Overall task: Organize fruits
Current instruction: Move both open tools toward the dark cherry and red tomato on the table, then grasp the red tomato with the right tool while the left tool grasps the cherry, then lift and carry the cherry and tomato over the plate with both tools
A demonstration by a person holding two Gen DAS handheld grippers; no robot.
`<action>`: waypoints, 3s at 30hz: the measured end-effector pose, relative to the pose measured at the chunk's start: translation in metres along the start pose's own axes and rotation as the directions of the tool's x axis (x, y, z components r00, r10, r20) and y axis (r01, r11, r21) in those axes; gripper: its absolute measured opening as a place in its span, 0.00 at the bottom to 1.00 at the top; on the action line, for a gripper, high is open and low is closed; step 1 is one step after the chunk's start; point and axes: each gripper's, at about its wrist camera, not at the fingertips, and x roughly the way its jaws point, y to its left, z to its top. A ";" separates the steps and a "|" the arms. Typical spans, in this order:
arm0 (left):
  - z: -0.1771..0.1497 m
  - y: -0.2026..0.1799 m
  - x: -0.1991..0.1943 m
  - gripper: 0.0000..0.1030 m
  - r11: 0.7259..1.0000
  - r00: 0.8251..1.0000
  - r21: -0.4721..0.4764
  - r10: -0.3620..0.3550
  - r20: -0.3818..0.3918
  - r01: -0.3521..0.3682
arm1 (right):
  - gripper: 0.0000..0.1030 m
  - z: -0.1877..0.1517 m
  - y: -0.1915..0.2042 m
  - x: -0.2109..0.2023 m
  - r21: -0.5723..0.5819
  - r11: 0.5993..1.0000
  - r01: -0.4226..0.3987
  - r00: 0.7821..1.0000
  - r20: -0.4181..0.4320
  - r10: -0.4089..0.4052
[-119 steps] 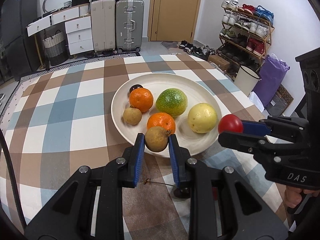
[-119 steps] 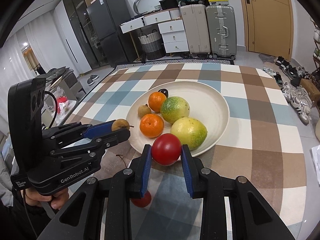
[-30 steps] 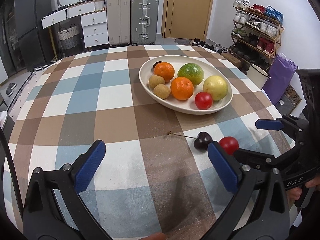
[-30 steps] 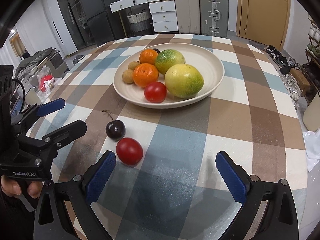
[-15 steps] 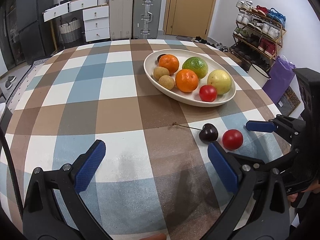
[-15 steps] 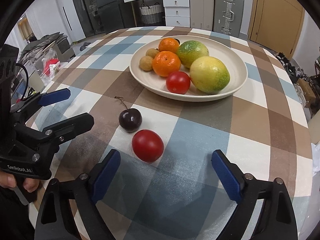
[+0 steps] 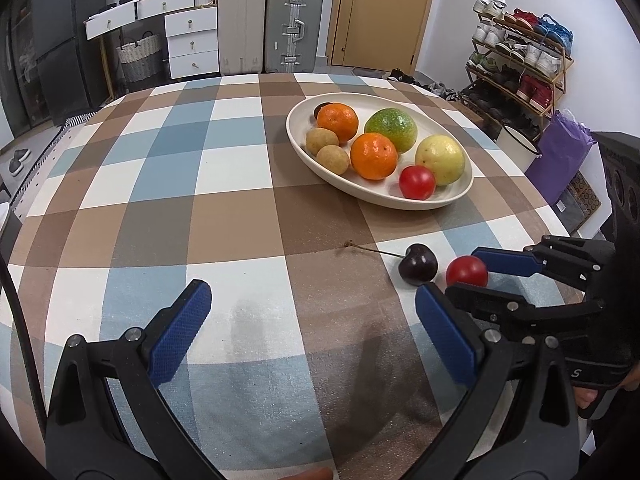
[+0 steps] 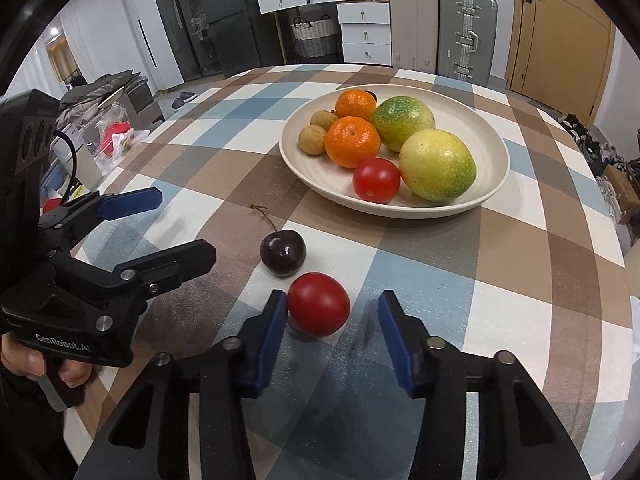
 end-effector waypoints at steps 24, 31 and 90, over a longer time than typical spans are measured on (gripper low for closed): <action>0.006 -0.041 0.031 0.96 0.998 0.995 0.056 -0.030 -0.092 0.036 | 0.30 -0.012 -0.033 -0.020 0.082 0.997 -0.004 0.999 0.053 -0.001; 0.012 -0.055 0.042 0.89 0.997 0.995 0.075 -0.016 -0.100 0.023 | 0.30 -0.018 -0.047 -0.024 0.110 0.994 0.005 0.998 0.056 -0.011; 0.073 -0.049 0.049 0.24 0.996 0.998 0.071 -0.059 0.033 0.057 | 0.30 0.067 -0.096 -0.036 0.231 0.973 -0.017 0.978 0.208 -0.032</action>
